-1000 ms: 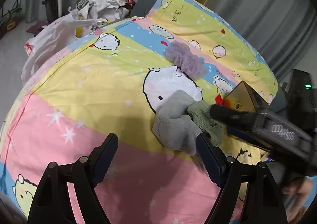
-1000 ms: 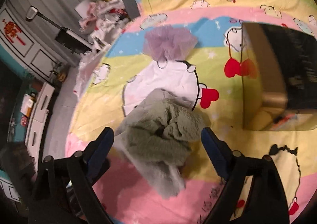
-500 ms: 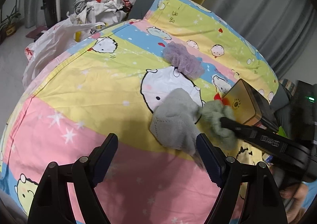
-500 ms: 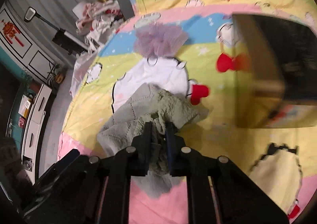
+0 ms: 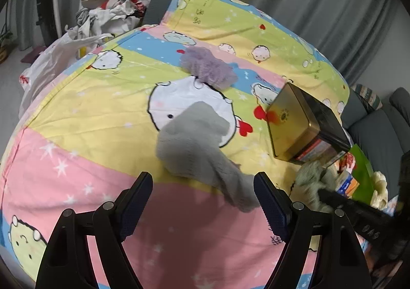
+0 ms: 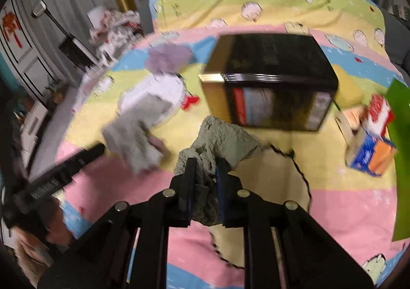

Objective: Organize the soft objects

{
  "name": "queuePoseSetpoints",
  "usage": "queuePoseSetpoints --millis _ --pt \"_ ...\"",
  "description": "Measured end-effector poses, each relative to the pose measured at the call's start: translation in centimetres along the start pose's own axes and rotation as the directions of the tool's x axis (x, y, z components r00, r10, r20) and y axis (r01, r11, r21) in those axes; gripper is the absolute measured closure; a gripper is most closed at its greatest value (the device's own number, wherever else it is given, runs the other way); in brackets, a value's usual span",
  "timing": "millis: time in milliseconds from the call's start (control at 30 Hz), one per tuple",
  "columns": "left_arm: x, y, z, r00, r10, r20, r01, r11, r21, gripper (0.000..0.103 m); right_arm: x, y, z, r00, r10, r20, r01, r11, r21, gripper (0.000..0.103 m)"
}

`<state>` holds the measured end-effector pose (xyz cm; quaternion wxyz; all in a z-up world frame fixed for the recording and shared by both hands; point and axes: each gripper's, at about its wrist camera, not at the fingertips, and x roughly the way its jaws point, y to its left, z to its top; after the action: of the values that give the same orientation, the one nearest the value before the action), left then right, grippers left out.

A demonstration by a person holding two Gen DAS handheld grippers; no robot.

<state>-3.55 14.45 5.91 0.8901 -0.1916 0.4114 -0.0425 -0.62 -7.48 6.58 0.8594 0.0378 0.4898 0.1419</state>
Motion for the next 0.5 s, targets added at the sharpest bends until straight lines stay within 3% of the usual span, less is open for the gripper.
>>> queuePoseSetpoints --millis 67,133,200,367,500 --pt "-0.2 -0.7 -0.2 0.999 -0.048 -0.001 0.048 0.999 0.005 0.021 0.9 -0.8 -0.4 0.999 0.012 -0.037 -0.011 0.999 0.035 0.082" --pt "-0.4 -1.6 -0.4 0.998 -0.070 -0.001 0.070 0.997 0.027 0.021 1.2 -1.3 -0.7 0.998 0.013 -0.055 -0.009 0.998 0.066 0.070" --pt "-0.6 -2.5 -0.7 0.997 -0.074 0.005 0.074 0.996 0.052 0.021 0.8 -1.7 -0.7 0.998 0.036 -0.050 -0.031 0.996 0.087 0.047" --pt "-0.1 -4.4 -1.4 0.993 -0.117 -0.028 0.119 0.989 0.085 0.021 -1.9 -2.7 0.1 0.999 0.037 0.019 -0.038 0.996 0.084 0.022" --pt "0.6 -6.0 -2.3 0.976 -0.197 -0.088 0.205 0.975 0.090 0.021 -2.4 -4.5 0.8 0.995 0.090 0.036 -0.094 0.984 0.148 0.019"
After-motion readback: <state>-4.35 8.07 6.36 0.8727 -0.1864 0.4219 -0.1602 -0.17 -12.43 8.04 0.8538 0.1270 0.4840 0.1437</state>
